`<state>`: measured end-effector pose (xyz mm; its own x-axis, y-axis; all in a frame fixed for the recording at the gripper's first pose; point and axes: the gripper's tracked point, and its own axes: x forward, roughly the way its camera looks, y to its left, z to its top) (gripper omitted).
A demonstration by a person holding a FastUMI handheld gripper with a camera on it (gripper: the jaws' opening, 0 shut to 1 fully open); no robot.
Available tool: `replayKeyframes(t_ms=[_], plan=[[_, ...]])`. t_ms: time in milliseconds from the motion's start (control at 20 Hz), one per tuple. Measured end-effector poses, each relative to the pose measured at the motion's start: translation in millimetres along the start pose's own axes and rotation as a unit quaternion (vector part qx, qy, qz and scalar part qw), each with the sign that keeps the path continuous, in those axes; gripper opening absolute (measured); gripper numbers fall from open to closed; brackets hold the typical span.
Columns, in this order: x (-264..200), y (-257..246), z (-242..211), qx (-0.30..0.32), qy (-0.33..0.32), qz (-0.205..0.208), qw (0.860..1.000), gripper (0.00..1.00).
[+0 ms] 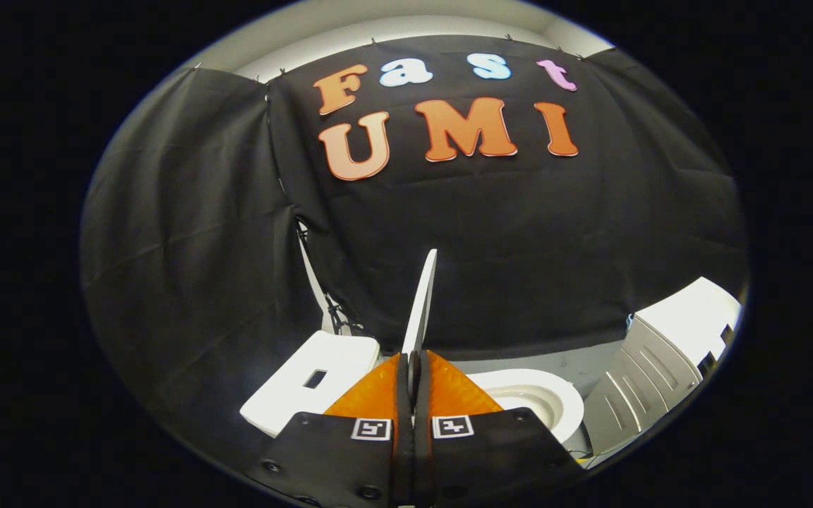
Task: Open the toilet lid.
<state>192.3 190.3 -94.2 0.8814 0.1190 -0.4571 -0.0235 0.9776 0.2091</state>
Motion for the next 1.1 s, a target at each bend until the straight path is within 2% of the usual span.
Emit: replayKeyframes(t_ms=[150,550,650,850,1100], plan=[[4.3,28.2,2.0,-0.027,0.001,0.014,1.000,0.08],[13.9,78.1,-2.7,-0.039,0.007,0.041,0.998,0.08],[14.9,83.3,-4.7,-0.039,0.006,0.036,0.999,0.08],[19.3,112.9,-6.9,-0.074,0.009,0.051,0.996,0.08],[20.0,143.2,-13.8,-0.079,0.017,0.068,0.994,0.08]])
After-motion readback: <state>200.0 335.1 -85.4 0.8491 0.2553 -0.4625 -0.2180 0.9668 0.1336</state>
